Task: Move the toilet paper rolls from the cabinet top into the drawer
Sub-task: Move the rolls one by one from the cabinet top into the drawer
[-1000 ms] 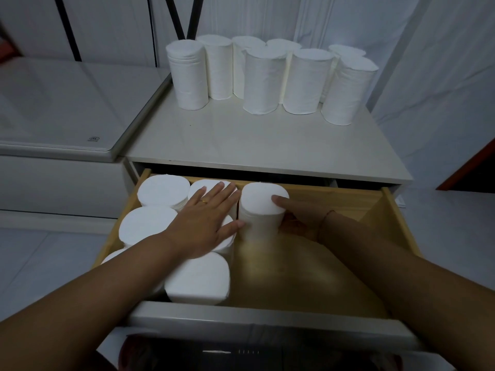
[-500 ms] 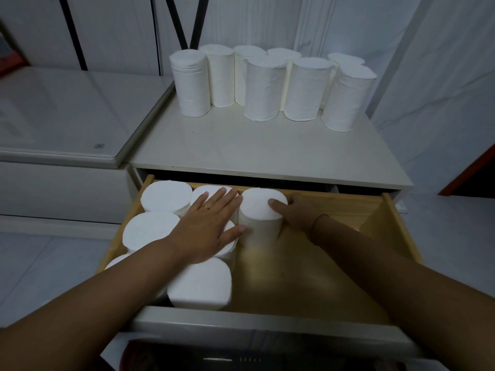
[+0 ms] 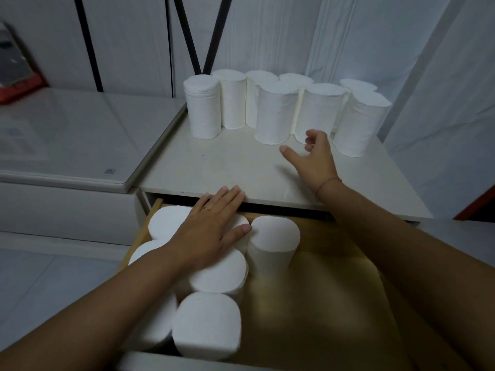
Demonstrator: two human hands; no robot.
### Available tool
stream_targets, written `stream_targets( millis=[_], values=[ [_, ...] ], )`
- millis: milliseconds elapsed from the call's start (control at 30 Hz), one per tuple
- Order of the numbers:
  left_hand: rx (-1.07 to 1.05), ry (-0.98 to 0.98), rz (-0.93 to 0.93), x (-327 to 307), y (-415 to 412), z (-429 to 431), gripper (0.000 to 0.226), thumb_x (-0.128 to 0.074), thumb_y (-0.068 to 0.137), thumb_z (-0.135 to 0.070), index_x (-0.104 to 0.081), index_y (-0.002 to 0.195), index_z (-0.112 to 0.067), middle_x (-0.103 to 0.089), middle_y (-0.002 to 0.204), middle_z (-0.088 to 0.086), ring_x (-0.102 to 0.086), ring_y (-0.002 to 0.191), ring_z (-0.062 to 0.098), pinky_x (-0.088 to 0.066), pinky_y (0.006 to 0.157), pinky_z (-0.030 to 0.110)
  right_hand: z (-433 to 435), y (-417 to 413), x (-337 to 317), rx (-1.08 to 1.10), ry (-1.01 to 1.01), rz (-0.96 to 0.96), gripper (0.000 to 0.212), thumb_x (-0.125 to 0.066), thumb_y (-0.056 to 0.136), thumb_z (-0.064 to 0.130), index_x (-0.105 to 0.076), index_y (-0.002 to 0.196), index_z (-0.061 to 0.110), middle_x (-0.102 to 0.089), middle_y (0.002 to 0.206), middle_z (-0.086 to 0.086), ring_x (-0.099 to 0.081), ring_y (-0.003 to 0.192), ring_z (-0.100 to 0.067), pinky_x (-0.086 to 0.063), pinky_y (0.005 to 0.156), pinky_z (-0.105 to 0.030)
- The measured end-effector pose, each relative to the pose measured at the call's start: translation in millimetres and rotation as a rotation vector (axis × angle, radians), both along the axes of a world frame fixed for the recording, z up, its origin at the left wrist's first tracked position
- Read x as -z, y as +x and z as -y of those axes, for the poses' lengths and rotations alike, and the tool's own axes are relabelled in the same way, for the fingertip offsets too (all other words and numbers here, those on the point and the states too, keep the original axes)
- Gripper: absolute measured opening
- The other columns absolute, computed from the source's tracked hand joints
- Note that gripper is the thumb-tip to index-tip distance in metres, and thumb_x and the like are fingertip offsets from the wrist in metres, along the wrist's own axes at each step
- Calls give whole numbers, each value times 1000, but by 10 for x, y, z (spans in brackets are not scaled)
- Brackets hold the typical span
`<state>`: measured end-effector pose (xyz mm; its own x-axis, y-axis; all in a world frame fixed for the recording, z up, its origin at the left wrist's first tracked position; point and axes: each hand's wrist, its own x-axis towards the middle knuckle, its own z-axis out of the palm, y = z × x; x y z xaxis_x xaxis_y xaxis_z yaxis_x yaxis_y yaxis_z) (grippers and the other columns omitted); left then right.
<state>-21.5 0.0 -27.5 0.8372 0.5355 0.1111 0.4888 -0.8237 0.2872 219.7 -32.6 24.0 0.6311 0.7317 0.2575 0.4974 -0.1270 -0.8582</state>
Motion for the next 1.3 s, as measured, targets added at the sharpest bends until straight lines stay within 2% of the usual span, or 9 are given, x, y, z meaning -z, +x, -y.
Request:
stream_targets(
  millis=[133,367,500,667,867,1100,1200,1300],
  values=[
    [-19,-24,6,13,-23,-132,75,-12,85,-67,-2,151,-32,4,159,-16,14,143,-1,13,115,22,-421,135,-72,17,17,-21,84,-71,76,45,-26,140,14,-33,144,-6,-37,131,-20,-34,110,-37],
    [-46,-48,20,104,-29,-315,74,-8,84,-70,0,149,-36,7,156,-20,17,141,-5,13,116,23,-974,361,-123,89,54,-13,97,-72,73,47,-18,145,13,-26,149,-8,-30,136,-23,-29,111,-34],
    [-38,-49,25,122,-22,-362,73,-8,87,-71,0,150,-36,8,157,-20,18,141,-6,15,116,23,-1181,449,-14,112,32,-29,98,-73,73,45,-15,146,12,-26,149,-8,-30,137,-24,-28,109,-33],
    [-38,-32,13,133,-6,-380,72,-4,86,-71,4,149,-37,11,157,-20,20,140,-5,16,115,25,-1369,488,133,128,33,-53,103,-76,70,42,-12,145,11,-30,148,-9,-32,136,-25,-28,114,-38],
    [-41,-8,3,156,-5,-371,72,-1,87,-71,6,149,-36,12,157,-18,21,141,-3,14,117,31,-1559,515,124,208,35,-9,106,-78,63,49,-18,142,11,-29,146,-8,-28,136,-23,-26,113,-34],
    [-34,-5,-1,159,-9,-361,72,-1,88,-70,5,150,-35,10,158,-17,21,141,-3,13,118,32,-1573,557,84,241,-57,65,100,-75,61,53,-27,137,9,-35,140,-8,-36,131,-24,-32,110,-37],
    [-40,-7,-5,147,-12,-342,73,-1,87,-71,5,150,-35,11,158,-17,21,141,-3,13,118,33,-1527,541,75,241,-102,97,97,-73,63,52,-28,137,9,-34,141,-9,-38,129,-25,-35,108,-40],
    [-53,-8,-18,134,-9,-307,73,0,86,-71,7,149,-36,14,157,-18,24,140,-3,16,117,31,-1519,492,66,226,-93,70,100,-74,65,48,-22,140,9,-28,144,-10,-32,134,-25,-31,111,-39]
  ],
)
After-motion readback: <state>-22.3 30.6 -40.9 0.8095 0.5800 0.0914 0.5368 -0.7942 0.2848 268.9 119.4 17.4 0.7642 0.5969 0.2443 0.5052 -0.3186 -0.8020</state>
